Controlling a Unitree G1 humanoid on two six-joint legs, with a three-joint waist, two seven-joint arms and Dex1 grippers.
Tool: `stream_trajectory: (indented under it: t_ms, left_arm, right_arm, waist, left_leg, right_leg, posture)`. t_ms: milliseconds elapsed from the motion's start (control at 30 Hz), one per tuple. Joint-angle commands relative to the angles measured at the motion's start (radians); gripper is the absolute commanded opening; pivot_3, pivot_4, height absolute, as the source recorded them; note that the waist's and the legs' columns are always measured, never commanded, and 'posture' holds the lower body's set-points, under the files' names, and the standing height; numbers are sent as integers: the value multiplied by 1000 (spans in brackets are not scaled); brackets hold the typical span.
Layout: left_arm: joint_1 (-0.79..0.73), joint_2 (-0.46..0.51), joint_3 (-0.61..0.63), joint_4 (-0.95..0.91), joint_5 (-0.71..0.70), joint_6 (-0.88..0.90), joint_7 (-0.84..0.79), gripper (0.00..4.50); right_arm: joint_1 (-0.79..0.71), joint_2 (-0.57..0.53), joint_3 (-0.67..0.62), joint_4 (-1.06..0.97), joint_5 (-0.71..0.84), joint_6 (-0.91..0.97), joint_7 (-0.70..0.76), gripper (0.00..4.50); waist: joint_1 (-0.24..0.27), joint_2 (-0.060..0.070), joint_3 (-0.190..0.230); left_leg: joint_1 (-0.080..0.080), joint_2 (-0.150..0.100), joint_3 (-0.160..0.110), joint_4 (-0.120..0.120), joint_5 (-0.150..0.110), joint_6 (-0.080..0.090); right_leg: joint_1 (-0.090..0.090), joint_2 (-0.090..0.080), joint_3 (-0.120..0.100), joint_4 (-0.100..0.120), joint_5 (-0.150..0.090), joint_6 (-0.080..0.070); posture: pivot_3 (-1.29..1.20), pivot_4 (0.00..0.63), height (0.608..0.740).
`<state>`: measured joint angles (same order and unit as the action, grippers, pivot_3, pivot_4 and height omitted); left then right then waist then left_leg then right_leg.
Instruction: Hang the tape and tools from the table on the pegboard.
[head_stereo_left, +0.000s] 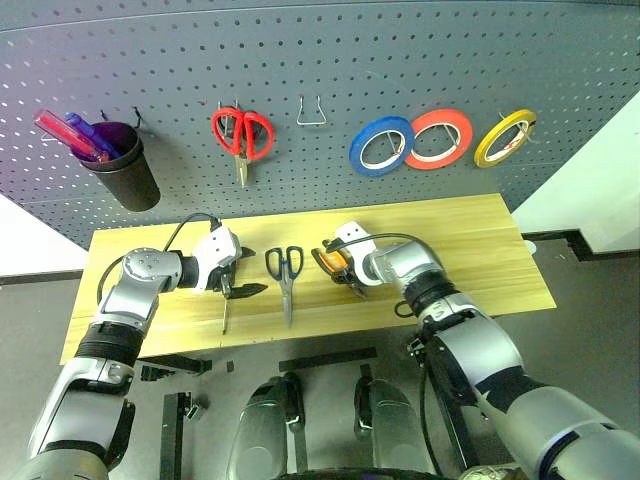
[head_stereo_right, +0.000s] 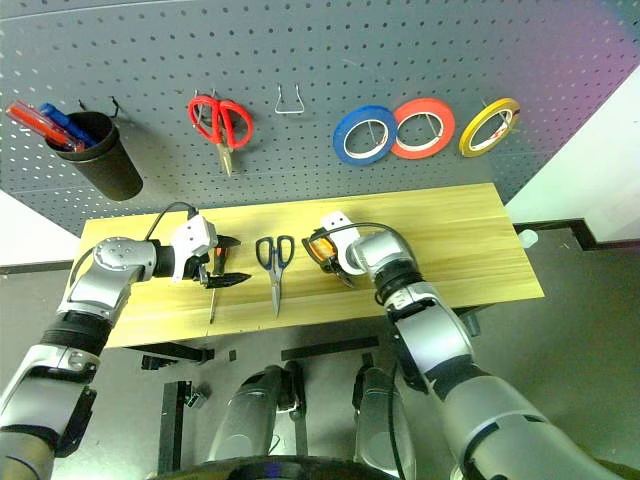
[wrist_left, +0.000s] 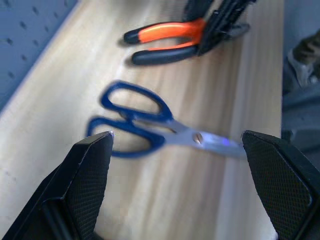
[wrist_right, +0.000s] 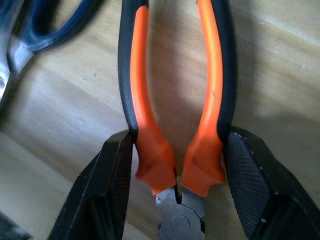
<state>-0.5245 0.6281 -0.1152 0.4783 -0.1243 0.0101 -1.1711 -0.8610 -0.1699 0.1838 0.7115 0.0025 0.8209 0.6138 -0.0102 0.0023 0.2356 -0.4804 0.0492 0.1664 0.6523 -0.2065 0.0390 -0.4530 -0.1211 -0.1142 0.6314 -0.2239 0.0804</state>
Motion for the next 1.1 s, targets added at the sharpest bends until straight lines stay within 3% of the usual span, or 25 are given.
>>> stream_trajectory:
  t_ms: [33, 100, 200, 467, 600, 933, 1100]
  left_arm:
    - [14, -4, 104, -59, -153, -17, -90, 4290]
    - [21, -12, 168, -98, -243, 6, -117, 4290]
    - [10, -8, 233, -122, -318, 37, -127, 4290]
    - [8, 8, 329, -234, -459, 165, -126, 4290]
    - [-41, -43, 409, -243, -513, 144, -25, 4290]
    - [-46, -69, 425, -287, -543, 183, 50, 4290]
    - [-31, -81, 422, -302, -541, 182, 67, 4290]
  right_arm:
    - [83, -84, -73, -512, 143, 124, 106, 2343]
    - [151, -127, -112, -765, 224, 188, 139, 2341]
    - [182, -136, -175, -936, 289, 234, 107, 2340]
    - [56, -47, -315, -1002, 422, 162, 8, 2331]
    - [-47, -15, -320, -874, 404, 56, -48, 2330]
    - [-392, 51, -260, -130, 218, -553, -118, 2330]
    - [-518, 85, -280, 175, 185, -754, -159, 2330]
  waist:
    - [0, 0, -1]
    - [-2, -2, -2]
    - [-8, -5, -11]
    - [-8, -14, -53]
    - [-6, -16, -71]
    - [-12, -19, -96]
    - [-13, -20, -97]
  left_leg:
    - [-1, 0, 1, 0, 0, 1]
    - [-3, 1, 2, 0, 0, 1]
    - [-3, 0, 2, 0, 0, 1]
    - [3, 1, 2, 1, 0, -3]
    - [3, 1, 2, 1, 1, -2]
    - [10, -1, 6, -1, 3, -3]
    - [12, -1, 6, -3, 4, -4]
  right_leg:
    - [-1, 0, 0, 0, 0, 0]
    - [-3, 2, 0, 1, 0, 1]
    - [-3, 4, 0, 0, -1, 1]
    - [4, 4, -1, -1, 0, 0]
    - [4, 4, -1, 0, 1, -1]
    - [10, 5, -2, 0, 1, -1]
    - [10, 5, -2, 1, 1, -1]
  posture:
    - [65, 130, 740]
    - [50, 110, 740]
    - [37, 81, 740]
    - [43, 47, 740]
    - [60, 36, 740]
    - [101, 10, 740]
    - [119, 8, 740]
